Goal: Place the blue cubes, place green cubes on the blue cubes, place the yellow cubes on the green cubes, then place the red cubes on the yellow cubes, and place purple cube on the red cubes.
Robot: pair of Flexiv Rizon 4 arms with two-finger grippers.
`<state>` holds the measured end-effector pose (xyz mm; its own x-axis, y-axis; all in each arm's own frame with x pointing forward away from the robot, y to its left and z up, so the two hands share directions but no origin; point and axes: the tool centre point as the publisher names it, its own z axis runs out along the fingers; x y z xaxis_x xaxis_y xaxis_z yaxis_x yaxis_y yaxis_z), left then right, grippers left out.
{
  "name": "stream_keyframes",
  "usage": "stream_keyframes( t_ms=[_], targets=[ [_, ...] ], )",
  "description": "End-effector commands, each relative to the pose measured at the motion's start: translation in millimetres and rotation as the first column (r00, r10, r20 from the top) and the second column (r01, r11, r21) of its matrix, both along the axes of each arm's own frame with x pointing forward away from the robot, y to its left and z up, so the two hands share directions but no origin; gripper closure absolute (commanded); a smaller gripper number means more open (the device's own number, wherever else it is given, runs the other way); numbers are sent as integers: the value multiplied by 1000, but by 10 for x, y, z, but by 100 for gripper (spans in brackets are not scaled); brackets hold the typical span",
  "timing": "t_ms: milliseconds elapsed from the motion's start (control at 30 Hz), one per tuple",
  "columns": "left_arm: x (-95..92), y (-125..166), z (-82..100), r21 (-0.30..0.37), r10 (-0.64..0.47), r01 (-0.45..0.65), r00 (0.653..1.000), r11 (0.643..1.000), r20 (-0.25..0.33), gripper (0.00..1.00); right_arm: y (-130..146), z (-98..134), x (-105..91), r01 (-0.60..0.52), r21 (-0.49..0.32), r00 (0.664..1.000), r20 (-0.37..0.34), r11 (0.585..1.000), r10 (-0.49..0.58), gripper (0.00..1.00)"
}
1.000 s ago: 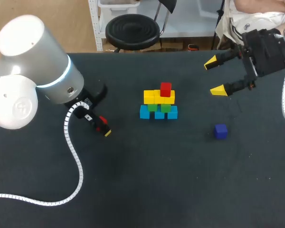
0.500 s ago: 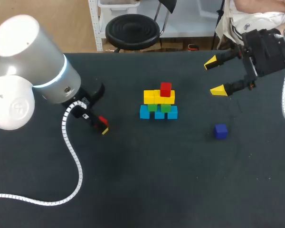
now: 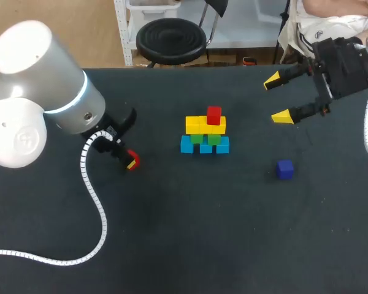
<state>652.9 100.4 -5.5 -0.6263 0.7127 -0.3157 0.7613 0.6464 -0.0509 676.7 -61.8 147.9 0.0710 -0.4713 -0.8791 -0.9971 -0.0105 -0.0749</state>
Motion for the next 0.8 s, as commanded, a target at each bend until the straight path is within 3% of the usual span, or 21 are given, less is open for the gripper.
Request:
stream_keyframes(
  t_ms=[33,233,433,600,800],
  targets=[
    [-27,-9,12,-28,-38,38,999,999,3,100,0,-4,2,-1,1,1000,1,1000,1,0],
    [-74,-170,98,-91,-196,196,980,976,3,100,0,-4,2,-1,1,1000,1,1000,1,0],
    [-119,-437,179,-105,-398,393,917,914,-31,100,0,-4,2,-1,1,1000,1,1000,1,0],
    [-153,-552,299,-38,-447,446,894,894,-31,100,0,-4,2,-1,1,1000,1,1000,1,0],
    [-167,-633,493,-16,-461,462,887,887,8,100,0,-4,2,-1,1,1000,1,1000,1,0]
  ],
)
